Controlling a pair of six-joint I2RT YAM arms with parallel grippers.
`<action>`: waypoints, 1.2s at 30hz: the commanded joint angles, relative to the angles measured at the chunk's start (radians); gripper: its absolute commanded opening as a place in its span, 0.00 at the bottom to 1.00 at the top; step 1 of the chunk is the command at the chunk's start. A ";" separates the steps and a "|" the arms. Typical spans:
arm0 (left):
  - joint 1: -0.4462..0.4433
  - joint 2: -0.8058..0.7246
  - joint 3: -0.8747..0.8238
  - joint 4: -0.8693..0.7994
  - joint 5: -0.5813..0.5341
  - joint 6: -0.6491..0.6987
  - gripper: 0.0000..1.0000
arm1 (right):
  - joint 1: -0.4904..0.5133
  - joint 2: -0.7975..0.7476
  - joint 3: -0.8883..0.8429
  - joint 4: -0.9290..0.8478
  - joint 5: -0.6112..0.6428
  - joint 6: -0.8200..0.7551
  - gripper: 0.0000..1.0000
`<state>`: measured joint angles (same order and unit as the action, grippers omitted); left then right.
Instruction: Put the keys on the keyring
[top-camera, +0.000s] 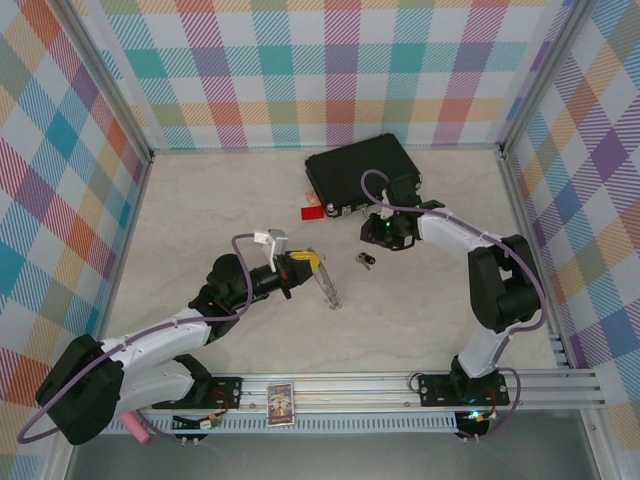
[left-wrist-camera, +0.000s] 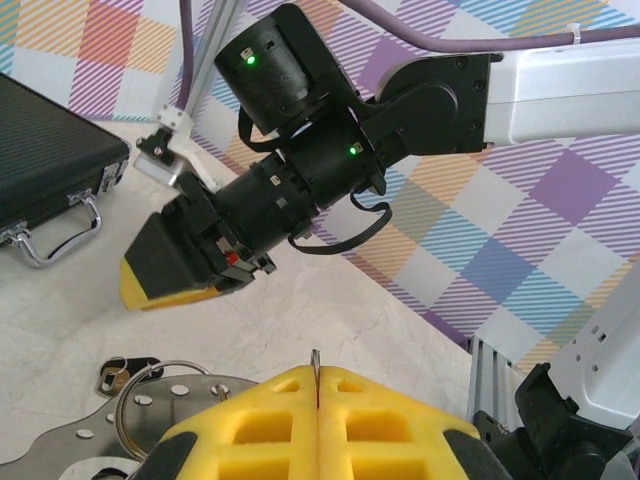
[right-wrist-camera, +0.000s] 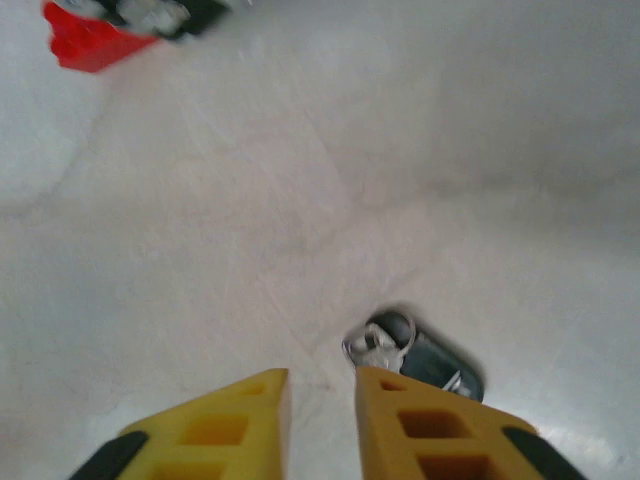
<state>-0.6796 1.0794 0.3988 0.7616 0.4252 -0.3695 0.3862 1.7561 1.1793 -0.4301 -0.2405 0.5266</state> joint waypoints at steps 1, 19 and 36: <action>-0.015 0.004 0.023 0.047 0.002 0.015 0.00 | -0.012 0.025 0.008 -0.072 -0.078 0.102 0.21; -0.015 -0.001 0.025 0.039 0.006 0.018 0.00 | -0.056 0.138 0.061 -0.111 -0.139 0.211 0.25; -0.015 0.003 0.025 0.036 0.006 0.024 0.00 | -0.059 0.230 0.124 -0.131 -0.171 0.204 0.25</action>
<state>-0.6796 1.0855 0.3988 0.7616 0.4252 -0.3668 0.3328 1.9694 1.2785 -0.5282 -0.3878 0.7258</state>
